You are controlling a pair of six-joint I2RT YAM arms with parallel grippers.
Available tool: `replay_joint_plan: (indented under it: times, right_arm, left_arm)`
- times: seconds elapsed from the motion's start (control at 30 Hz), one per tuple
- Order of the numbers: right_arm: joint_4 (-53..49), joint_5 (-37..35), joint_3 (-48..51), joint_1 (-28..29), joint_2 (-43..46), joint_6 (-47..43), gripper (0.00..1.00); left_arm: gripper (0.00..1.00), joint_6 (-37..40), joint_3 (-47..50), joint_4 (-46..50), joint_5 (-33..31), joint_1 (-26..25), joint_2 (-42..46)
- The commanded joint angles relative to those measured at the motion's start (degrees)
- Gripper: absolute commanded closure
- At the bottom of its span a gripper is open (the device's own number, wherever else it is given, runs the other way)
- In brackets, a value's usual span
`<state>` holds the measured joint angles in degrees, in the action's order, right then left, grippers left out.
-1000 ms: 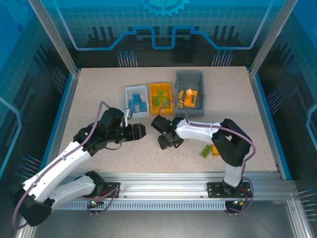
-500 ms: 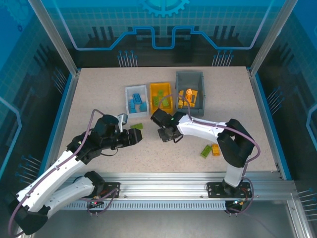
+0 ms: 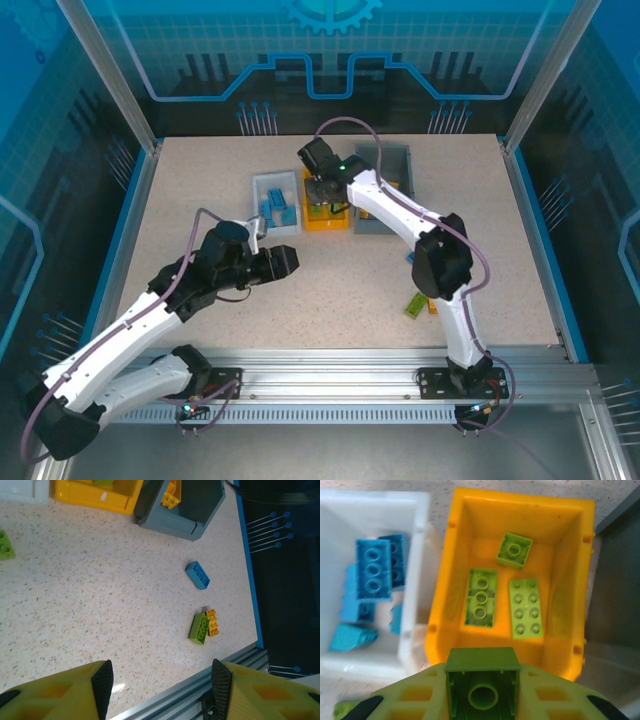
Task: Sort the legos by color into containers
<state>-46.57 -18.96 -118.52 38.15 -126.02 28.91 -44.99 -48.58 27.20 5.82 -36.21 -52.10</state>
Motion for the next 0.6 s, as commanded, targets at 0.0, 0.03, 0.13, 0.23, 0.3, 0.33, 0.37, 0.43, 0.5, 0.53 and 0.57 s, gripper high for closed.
replay_joint_plan:
  times: [0.0,0.03,0.13,0.23,0.3,0.33,0.37,0.43,0.5,0.53,0.57]
  right_arm:
    - [-6.49,-0.82,-6.28,-0.61,-5.56,-0.35,0.69]
    - [-6.63,-0.77,-7.30,-0.79,-6.56,-0.44,0.69]
    - [-7.82,-0.67,-10.40,-1.36,-9.89,-0.73,0.63]
    - [-8.96,-0.91,-12.48,-1.26,-10.65,-1.43,0.52]
    - [-8.87,-1.51,-12.35,-0.98,-9.46,-2.00,0.46]
    - [-8.94,-1.64,-12.27,-0.89,-8.68,-2.17,0.44]
    - [-8.98,-1.93,-12.13,-0.80,-7.73,-2.22,0.43]
    - [-8.89,-2.13,-11.29,-0.50,-4.96,-2.31,0.41]
    - [-8.77,-2.99,-9.92,-0.11,-1.86,-2.49,0.40]
    - [-8.36,-3.58,-8.53,0.28,0.34,-2.83,0.40]
    - [-7.79,-4.17,-6.99,0.55,2.39,-3.04,0.40]
  left_arm:
    - [0.41,-0.01,-1.69,-2.72,-0.82,-0.73,-1.39]
    - [0.42,-0.01,-1.62,-2.84,-0.79,-0.81,-1.53]
    - [0.42,0.15,-1.48,-2.96,-0.99,-1.22,-2.03]
    - [0.42,0.50,-1.36,-2.77,-1.21,-1.53,-2.13]
    - [0.41,0.60,-1.14,-2.66,-1.24,-1.70,-2.21]
    - [0.41,0.57,-1.00,-2.68,-1.24,-1.79,-2.22]
    - [0.41,0.60,-0.95,-2.70,-1.18,-1.83,-2.35]
    - [0.41,0.85,-1.00,-2.72,-1.13,-1.98,-2.69]
    - [0.40,1.03,-1.41,-2.68,-0.86,-2.14,-3.46]
    - [0.40,1.13,-1.86,-2.55,-0.51,-2.24,-3.99]
    - [0.40,1.18,-2.29,-2.21,-0.46,-2.42,-4.56]
